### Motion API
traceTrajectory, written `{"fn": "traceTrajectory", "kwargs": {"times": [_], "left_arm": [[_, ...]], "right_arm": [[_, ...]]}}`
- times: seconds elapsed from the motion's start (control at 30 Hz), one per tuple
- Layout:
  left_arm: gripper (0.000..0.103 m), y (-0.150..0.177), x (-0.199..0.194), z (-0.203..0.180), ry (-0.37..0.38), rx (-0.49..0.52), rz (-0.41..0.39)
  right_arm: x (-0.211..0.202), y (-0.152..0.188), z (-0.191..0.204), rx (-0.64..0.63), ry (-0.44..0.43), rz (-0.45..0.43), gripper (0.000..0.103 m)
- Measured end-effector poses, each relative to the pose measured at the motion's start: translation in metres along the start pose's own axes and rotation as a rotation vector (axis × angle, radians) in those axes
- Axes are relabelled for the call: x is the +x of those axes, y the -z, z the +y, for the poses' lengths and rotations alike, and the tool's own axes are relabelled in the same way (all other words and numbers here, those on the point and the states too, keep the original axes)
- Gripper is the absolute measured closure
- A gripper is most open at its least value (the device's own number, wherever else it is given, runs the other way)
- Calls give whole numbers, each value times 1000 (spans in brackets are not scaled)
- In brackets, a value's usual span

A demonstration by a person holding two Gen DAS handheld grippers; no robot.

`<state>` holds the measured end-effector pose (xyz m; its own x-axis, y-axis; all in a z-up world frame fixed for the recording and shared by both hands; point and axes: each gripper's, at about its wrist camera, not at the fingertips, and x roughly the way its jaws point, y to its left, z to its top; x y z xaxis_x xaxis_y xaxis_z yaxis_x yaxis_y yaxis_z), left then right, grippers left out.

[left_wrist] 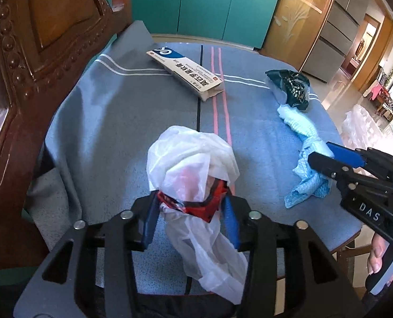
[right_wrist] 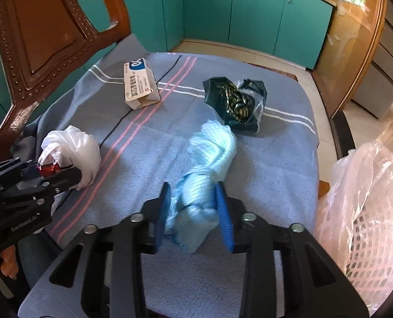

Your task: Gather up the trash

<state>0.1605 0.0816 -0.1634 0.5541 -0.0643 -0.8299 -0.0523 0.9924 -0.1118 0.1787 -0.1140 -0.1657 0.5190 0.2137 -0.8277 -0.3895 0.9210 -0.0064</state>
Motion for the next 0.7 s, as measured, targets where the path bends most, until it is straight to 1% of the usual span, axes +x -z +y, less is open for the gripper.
{"fn": "traceTrajectory", "kwargs": {"times": [0.1,0.17,0.3,0.47,0.63,0.7], "left_arm": [[51,1,2,0,-1,-5,4],[51,1,2,1,4,-13,11],[50,0,1,2,5,-12,10],[50,1,3,1,7,-2,16],[44,2,7,-1,-1,6,24],[44,2,8,-1,-1,4,27]], "right_arm": [[5,2,4,-14,24,7,59],[7,2,8,-23,36,8,55],[12,1,10,-24,59,13,55],[14,1,9,-18,65,16,55],[17,2,7,-9,66,24,55],[17,2,7,-6,65,26,55]]}}
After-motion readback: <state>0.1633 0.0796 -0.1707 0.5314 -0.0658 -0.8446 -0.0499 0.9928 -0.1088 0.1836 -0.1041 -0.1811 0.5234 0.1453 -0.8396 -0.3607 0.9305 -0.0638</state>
